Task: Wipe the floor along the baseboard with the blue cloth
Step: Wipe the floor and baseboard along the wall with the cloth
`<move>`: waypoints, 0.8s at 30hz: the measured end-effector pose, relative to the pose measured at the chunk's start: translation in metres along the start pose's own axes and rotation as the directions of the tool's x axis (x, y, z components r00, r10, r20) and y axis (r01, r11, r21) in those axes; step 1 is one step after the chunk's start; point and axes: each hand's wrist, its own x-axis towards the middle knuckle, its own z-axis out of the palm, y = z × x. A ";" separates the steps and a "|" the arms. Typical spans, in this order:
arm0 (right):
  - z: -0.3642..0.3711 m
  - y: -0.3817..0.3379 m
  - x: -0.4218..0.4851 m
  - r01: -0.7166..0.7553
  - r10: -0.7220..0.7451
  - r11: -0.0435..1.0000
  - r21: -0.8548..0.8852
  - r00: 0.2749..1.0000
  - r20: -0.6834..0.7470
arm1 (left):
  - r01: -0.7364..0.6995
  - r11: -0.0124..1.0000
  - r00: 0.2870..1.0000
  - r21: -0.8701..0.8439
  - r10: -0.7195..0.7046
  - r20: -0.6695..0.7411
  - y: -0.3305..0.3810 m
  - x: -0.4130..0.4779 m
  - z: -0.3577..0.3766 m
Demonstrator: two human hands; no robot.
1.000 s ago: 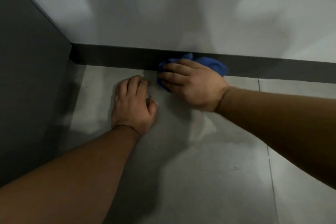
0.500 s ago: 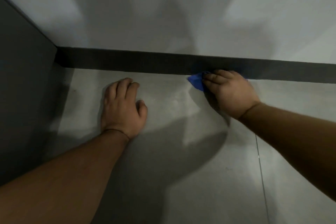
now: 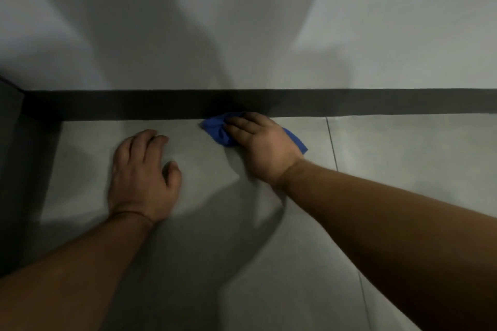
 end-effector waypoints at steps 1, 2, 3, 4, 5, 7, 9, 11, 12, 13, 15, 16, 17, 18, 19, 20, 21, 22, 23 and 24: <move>-0.001 0.010 -0.008 -0.017 0.017 1.000 0.002 0.999 -0.035 | 0.005 1.000 1.000 -0.004 -0.005 0.001 0.000 0.000 0.000; -0.002 0.019 -0.016 -0.039 0.039 0.999 0.002 0.997 -0.060 | 0.009 1.000 1.000 -0.008 -0.009 0.005 0.000 0.000 0.000; -0.003 0.027 -0.023 -0.063 0.063 0.998 0.000 0.995 -0.074 | 0.012 1.000 1.000 -0.011 -0.012 0.011 0.001 0.000 0.000; -0.004 0.034 -0.029 -0.085 0.085 0.996 0.004 0.993 -0.085 | 0.013 1.000 1.000 -0.012 -0.013 0.016 0.001 0.000 0.000; -0.005 0.041 -0.035 -0.106 0.107 0.994 0.015 0.990 -0.097 | 0.015 1.000 1.000 -0.012 -0.015 0.019 0.001 -0.001 0.000; -0.007 0.057 -0.048 -0.140 0.142 0.990 0.027 0.980 -0.139 | 0.019 1.000 1.000 -0.009 -0.019 0.021 0.001 -0.001 0.000; -0.010 0.076 -0.064 -0.170 0.171 0.985 0.023 0.967 -0.190 | 0.017 1.000 1.000 -0.011 -0.016 0.018 0.002 -0.001 0.000; -0.013 0.095 -0.079 -0.236 0.237 0.971 0.032 0.949 -0.206 | 0.011 1.000 1.000 -0.009 -0.011 0.018 0.001 -0.001 0.000; -0.015 0.102 -0.086 -0.274 0.275 0.961 0.035 0.941 -0.199 | 0.010 1.000 1.000 -0.008 -0.010 0.017 0.001 -0.001 0.000; -0.017 0.108 -0.092 -0.307 0.308 0.951 0.035 0.932 -0.190 | 0.009 1.000 1.000 -0.008 -0.009 0.014 0.001 -0.001 0.000; -0.019 0.119 -0.105 -0.365 0.366 0.930 0.038 0.911 -0.193 | 0.005 1.000 1.000 -0.008 -0.005 0.006 0.001 -0.001 0.000; -0.020 0.126 -0.111 -0.408 0.410 0.911 0.050 0.890 -0.198 | 0.000 1.000 1.000 -0.009 0.000 0.000 0.001 -0.001 0.000; -0.022 0.133 -0.117 -0.474 0.478 0.878 0.068 0.857 -0.193 | -0.003 1.000 1.000 -0.009 0.003 -0.005 0.001 -0.001 0.000; -0.025 0.140 -0.122 -0.552 0.558 0.829 0.085 0.811 -0.178 | -0.004 1.000 1.000 -0.007 0.004 -0.008 0.002 -0.001 0.000; -0.028 0.147 -0.127 -0.623 0.629 0.777 0.093 0.761 -0.159 | -0.003 1.000 1.000 -0.006 0.002 -0.010 0.002 -0.001 0.000; -0.029 0.153 -0.129 -0.671 0.678 0.735 0.096 0.722 -0.140 | -0.002 1.000 1.000 -0.004 0.002 -0.012 0.002 -0.001 0.001; -0.030 0.156 -0.129 -0.698 0.705 0.709 0.096 0.699 -0.124 | -0.004 1.000 1.000 -0.002 0.004 -0.017 0.001 -0.001 0.001; -0.029 0.157 -0.127 -0.713 0.720 0.694 0.099 0.685 -0.113 | -0.008 1.000 1.000 0.004 0.008 -0.022 0.001 -0.001 0.002; -0.029 0.155 -0.124 -0.718 0.726 0.687 0.108 0.678 -0.113 | -0.013 1.000 1.000 0.012 0.013 -0.026 0.000 -0.001 0.003; -0.029 0.150 -0.120 -0.710 0.721 0.693 0.126 0.682 -0.123 | -0.016 1.000 0.999 0.018 0.017 -0.027 0.000 -0.001 0.003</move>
